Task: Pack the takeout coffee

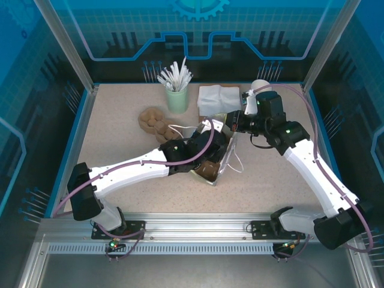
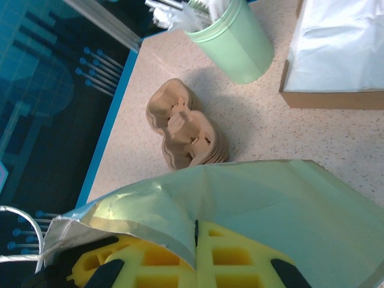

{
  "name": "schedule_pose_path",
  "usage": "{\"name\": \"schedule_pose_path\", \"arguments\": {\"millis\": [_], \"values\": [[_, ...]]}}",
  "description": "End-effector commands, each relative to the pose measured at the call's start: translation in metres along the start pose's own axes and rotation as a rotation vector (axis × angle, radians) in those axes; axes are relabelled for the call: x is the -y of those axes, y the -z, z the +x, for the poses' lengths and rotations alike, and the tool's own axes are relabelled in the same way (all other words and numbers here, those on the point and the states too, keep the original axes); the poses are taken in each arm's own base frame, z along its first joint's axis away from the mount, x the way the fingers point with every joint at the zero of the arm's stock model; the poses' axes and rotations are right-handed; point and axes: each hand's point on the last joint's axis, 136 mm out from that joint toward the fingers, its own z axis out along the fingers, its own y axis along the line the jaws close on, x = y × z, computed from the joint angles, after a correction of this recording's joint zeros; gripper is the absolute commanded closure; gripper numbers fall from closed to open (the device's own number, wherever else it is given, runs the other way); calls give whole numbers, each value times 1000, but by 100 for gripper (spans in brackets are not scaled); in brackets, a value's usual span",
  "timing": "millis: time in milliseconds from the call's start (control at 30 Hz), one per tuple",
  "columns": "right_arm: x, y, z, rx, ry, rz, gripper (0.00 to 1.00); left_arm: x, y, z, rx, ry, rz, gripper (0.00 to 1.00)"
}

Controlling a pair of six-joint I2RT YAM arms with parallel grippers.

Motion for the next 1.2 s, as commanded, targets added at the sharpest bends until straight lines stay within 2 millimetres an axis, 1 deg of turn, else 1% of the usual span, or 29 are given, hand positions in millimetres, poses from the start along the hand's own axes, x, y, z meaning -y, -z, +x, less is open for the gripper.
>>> {"name": "schedule_pose_path", "arguments": {"millis": [0,67,233,400,633,800,900,1033,1167], "values": [[5,8,-6,61,-74,45,100,-6,1,-12,24,45,-32,30],[5,7,-7,65,-88,42,100,-3,2,-17,30,46,-25,30],[0,0,-4,37,-88,9,100,1,-1,-20,32,52,-9,30],[-2,1,-3,38,-88,-2,100,2,-5,-23,32,70,-6,30],[-14,-2,1,15,-78,-82,100,0,-16,-14,22,88,-5,30],[-18,-4,3,5,-69,-115,100,0,-25,-8,11,93,-8,30],[-20,-4,3,7,-67,-128,100,0,-28,-4,0,91,-9,30],[-21,-4,2,8,-61,-135,100,-5,-31,3,-15,95,-29,30],[-21,-4,3,10,-56,-140,100,-8,-33,5,-16,101,-35,30]]}}
